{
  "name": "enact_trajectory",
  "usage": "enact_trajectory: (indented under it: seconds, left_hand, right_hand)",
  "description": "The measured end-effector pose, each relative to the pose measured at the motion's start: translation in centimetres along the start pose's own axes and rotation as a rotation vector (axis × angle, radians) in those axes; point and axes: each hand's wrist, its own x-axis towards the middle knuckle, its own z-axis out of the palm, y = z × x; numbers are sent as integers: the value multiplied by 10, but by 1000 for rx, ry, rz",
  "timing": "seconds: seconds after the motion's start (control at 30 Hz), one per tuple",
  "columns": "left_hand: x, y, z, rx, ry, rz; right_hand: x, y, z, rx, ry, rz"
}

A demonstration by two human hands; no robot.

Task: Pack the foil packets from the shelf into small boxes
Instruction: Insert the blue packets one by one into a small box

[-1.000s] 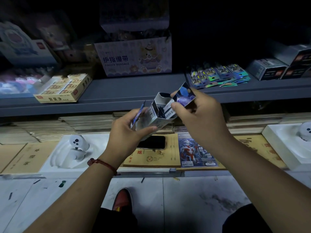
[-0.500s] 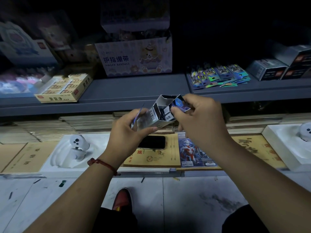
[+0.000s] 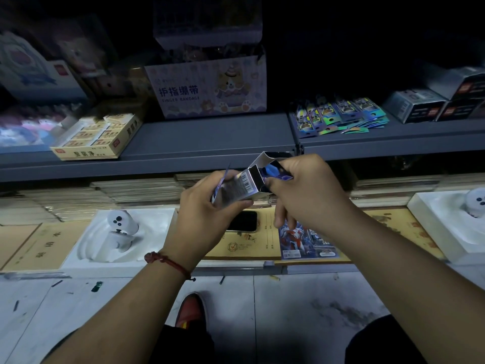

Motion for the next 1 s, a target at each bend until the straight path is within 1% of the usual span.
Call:
enact_trajectory:
  seconds: [0.13, 0.27, 0.4, 0.5, 0.6, 0.67, 0.77, 0.83, 1.0]
  left_hand:
    - [0, 5, -1, -36, 15, 1]
    - [-2, 8, 2, -57, 19, 14]
    - [-3, 15, 5, -55, 60, 72]
    - [-7, 18, 9, -18, 54, 110]
    - [-8, 16, 10, 49, 45, 130]
    - [-5, 13, 9, 70, 36, 136]
    - [-1, 10, 8, 114, -22, 153]
    - [1, 8, 9, 117, -50, 154]
    - [3, 11, 11, 128, -116, 154]
  right_hand:
    - [-5, -5, 0, -20, -99, -9]
    - [-7, -10, -1, -29, -204, 29]
    - [-8, -11, -1, -41, -334, 72]
    - [-7, -7, 1, -55, -377, 111]
    - [-7, -2, 3, -13, -399, 154]
    - [-7, -1, 3, 29, -400, 172]
    - [-5, -2, 2, 119, -390, 171]
    - [-4, -3, 2, 170, -355, 166]
    - [-3, 0, 0, 61, -189, 186]
